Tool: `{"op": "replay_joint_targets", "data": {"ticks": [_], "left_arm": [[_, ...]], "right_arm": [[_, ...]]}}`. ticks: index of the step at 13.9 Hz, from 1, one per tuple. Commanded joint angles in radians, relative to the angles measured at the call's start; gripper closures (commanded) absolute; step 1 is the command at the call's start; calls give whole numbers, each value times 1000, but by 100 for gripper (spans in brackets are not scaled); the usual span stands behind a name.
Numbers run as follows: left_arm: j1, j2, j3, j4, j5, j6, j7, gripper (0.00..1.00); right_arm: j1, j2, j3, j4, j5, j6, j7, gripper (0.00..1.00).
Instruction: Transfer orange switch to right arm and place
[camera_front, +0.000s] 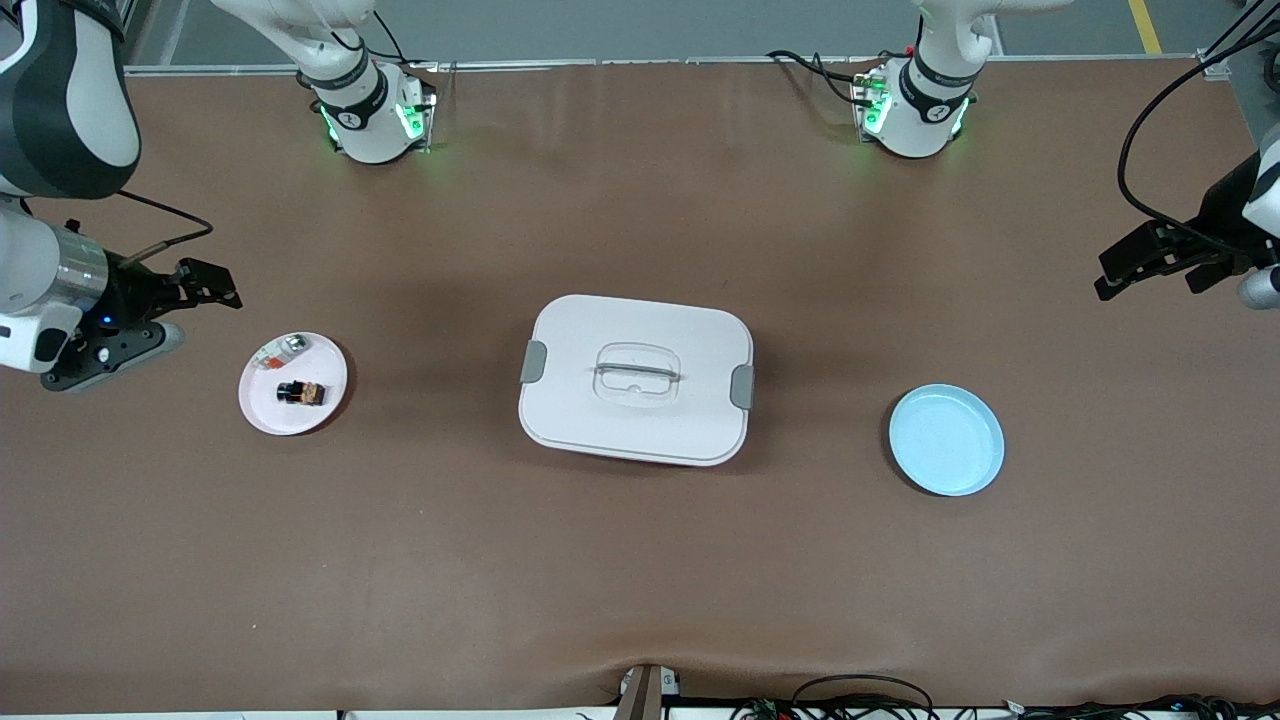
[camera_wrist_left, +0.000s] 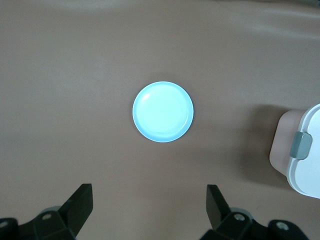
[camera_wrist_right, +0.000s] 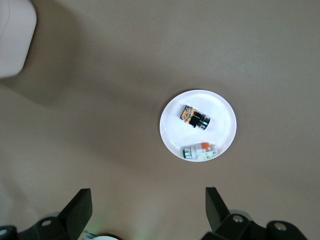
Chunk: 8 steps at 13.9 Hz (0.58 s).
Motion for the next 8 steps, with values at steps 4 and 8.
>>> {"op": "replay_joint_targets", "data": {"ticks": [4, 8], "left_arm": [[-4, 4, 3, 21, -5, -20, 11, 0], [-4, 5, 5, 21, -5, -20, 12, 0]], "right_arm": [[28, 5, 4, 108, -2, -111, 202, 0], [29, 11, 2, 194, 4, -128, 239, 0]]}}
